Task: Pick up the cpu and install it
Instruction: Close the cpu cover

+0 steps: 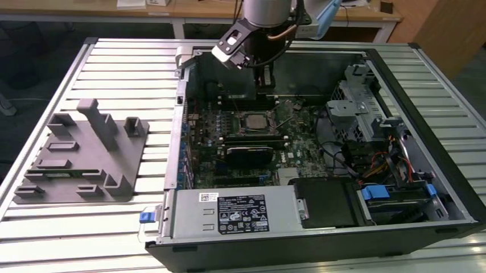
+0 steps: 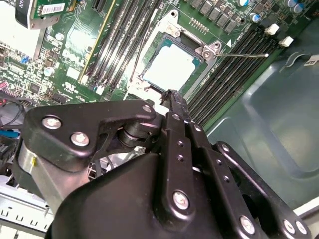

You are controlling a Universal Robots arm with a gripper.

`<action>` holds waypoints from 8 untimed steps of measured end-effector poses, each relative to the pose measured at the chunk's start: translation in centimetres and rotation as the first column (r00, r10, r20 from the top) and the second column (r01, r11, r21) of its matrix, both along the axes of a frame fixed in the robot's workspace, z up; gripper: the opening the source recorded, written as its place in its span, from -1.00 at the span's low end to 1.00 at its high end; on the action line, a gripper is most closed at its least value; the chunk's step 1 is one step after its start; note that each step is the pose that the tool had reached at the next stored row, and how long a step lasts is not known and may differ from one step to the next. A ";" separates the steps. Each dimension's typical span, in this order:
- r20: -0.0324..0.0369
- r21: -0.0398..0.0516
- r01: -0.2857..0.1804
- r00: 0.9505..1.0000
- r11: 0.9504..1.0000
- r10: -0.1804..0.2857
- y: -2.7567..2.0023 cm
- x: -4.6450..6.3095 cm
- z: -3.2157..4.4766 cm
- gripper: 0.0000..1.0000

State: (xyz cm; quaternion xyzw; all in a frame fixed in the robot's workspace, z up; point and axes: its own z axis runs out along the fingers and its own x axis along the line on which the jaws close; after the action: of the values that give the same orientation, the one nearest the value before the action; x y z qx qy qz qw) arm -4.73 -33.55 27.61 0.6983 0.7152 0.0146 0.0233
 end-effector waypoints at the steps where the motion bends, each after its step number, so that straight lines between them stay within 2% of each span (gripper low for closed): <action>1: 0.000 0.000 0.000 1.000 1.000 0.000 0.00 0.0 0.02 -0.79; 8: 0.000 0.000 0.000 1.000 1.000 0.000 0.00 0.4 0.03 -0.79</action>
State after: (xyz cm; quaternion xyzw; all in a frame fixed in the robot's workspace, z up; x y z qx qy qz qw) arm -4.36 -33.55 27.64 0.6983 0.7153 0.0144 0.0233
